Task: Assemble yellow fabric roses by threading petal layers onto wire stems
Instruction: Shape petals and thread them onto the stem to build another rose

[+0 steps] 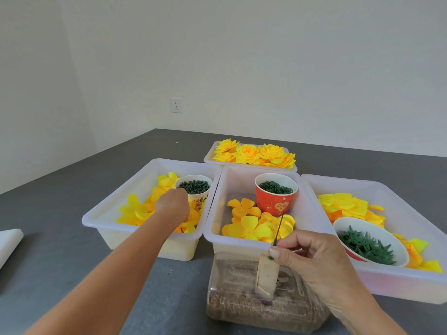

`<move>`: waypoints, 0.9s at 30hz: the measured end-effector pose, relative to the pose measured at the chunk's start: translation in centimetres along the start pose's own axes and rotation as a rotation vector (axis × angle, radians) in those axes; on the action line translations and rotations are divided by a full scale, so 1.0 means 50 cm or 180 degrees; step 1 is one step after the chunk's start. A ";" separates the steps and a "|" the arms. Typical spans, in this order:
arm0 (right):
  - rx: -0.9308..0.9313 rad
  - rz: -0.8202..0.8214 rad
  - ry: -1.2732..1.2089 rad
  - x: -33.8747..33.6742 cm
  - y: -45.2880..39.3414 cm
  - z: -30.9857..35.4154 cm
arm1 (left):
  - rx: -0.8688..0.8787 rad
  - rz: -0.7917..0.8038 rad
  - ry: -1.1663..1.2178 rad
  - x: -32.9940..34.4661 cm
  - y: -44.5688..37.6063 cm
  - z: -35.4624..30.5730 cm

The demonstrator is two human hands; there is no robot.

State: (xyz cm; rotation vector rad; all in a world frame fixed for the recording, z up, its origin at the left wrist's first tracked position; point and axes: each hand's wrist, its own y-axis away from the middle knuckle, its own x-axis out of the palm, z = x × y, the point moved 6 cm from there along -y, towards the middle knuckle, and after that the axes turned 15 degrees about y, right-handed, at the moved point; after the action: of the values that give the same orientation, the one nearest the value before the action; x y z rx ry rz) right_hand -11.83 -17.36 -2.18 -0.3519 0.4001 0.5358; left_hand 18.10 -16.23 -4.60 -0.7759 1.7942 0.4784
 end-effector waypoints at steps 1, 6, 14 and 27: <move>0.0007 -0.0002 0.0018 0.000 0.000 0.000 | 0.0015 -0.0036 0.0072 -0.008 0.000 0.000; 0.0030 -0.0027 0.0085 -0.002 0.002 0.003 | 0.0149 -0.0150 0.0449 -0.042 0.002 0.001; -0.0016 -0.0065 0.0191 -0.003 0.004 0.008 | 0.0406 -0.0450 0.1439 -0.076 0.032 -0.028; 0.0039 -0.0048 0.0186 -0.003 0.002 0.004 | 0.0455 -0.0209 0.4040 -0.072 0.092 -0.048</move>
State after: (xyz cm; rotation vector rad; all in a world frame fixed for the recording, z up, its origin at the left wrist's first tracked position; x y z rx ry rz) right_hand -11.95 -17.24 -1.99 -0.3592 0.4567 0.5090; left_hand 14.02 -13.56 -0.59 -1.1469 2.8843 -0.3070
